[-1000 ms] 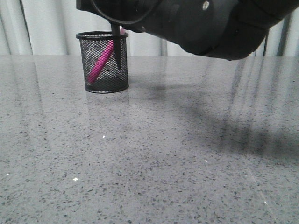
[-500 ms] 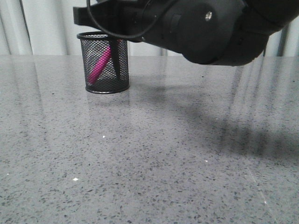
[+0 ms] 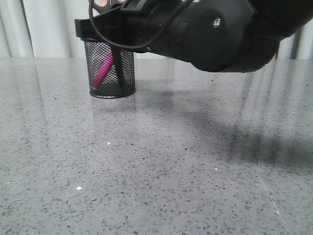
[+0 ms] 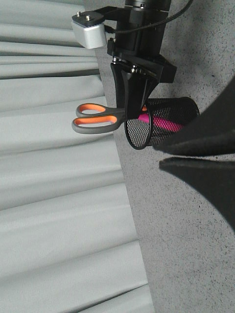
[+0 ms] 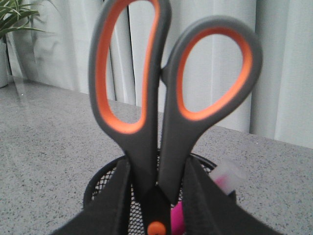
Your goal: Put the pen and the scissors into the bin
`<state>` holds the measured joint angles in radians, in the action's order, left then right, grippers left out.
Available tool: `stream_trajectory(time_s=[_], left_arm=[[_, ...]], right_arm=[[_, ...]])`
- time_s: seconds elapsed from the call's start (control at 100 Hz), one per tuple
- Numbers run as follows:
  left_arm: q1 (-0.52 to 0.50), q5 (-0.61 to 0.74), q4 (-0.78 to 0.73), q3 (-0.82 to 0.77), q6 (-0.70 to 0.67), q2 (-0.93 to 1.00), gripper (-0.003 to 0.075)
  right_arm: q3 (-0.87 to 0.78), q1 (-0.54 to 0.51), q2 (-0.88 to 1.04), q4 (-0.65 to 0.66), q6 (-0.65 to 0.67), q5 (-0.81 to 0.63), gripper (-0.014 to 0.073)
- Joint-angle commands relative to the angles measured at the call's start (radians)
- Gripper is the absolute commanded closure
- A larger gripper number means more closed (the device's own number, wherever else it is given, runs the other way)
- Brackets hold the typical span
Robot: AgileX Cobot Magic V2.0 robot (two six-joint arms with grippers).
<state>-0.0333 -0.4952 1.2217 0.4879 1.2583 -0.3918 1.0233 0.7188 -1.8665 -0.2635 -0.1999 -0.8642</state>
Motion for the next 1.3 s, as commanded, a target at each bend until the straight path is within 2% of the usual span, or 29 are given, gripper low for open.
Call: stream_trajectory(time_s=[0.0,0.52,0.67,0.85,1.11,1.29], left_arm=[[-0.001,0.027,0.037,0.029,-0.005,-0.007,0.0742],[-0.001,0.027,0.037,0.029,-0.005,-0.007,0.0742],[-0.001,0.027,0.037,0.029,-0.005,-0.007,0.0742],[-0.001,0.027,0.037,0.029,-0.005,-0.007,0.0742],[-0.001,0.027,0.037,0.029,-0.005,-0.007,0.0742],[-0.001,0.031,0.037,0.029,-0.005,-0.007,0.0742]], right_arm=[[0.020,-0.004,0.049,0.020,-0.006,-0.076,0.0664],[0.020,-0.017,0.049,0.022,-0.006,-0.026,0.0657],[0.019,-0.012,0.049,0.026,-0.006,-0.116,0.0657],[0.019,-0.012,0.062,0.026,-0.006,-0.135,0.0657],[0.019,-0.021,0.137,0.023,-0.037,-0.138,0.0664],[0.019,-0.058,0.234,0.019,-0.065,-0.072,0.0664]])
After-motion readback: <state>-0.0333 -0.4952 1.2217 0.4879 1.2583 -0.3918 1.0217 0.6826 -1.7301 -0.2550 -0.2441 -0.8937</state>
